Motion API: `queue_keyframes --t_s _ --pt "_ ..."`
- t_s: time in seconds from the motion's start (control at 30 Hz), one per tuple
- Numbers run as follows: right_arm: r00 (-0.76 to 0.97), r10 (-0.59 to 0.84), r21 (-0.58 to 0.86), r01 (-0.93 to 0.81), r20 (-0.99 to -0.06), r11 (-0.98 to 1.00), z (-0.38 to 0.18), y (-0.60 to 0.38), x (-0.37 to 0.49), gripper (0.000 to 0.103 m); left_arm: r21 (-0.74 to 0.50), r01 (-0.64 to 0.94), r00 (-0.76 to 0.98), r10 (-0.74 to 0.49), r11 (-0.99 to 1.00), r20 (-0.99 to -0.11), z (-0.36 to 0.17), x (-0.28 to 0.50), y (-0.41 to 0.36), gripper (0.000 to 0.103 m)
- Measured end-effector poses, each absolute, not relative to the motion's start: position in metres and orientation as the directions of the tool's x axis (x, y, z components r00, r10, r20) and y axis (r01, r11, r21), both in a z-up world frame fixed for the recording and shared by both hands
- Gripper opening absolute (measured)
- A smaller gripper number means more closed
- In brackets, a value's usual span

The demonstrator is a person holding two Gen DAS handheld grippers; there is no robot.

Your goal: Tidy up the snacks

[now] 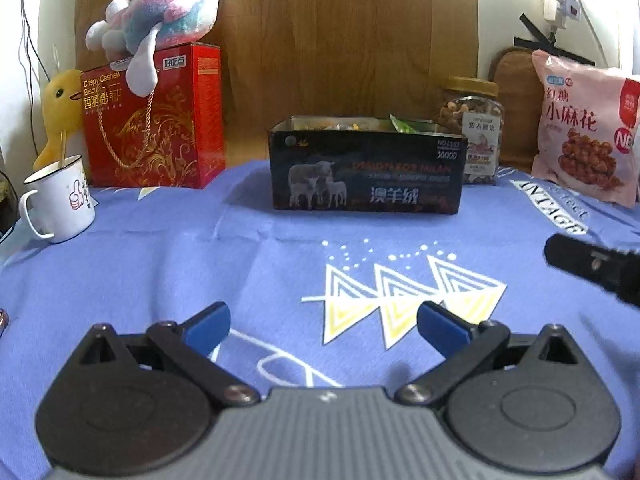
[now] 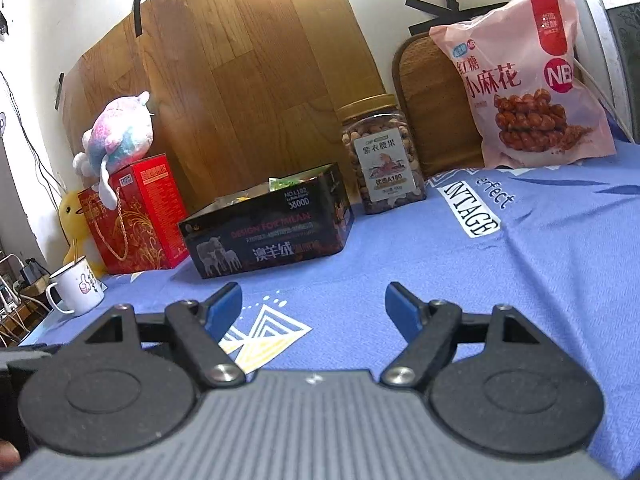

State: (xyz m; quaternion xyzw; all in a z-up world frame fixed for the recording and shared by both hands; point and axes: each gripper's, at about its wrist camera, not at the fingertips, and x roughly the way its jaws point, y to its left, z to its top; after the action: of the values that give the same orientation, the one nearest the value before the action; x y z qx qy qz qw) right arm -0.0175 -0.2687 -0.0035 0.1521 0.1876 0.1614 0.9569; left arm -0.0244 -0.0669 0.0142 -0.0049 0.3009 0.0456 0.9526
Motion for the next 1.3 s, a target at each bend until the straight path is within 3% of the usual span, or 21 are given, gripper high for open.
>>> queue_keyframes --t_s 1.3 --pt "0.876 0.365 0.356 -0.248 -0.315 0.901 -0.0044 -0.2693 -0.0199 0.082 0.006 -0.072 0.822 0.063 0.997 -0.566 0.0096 -0.0265 -0.0621 0.103"
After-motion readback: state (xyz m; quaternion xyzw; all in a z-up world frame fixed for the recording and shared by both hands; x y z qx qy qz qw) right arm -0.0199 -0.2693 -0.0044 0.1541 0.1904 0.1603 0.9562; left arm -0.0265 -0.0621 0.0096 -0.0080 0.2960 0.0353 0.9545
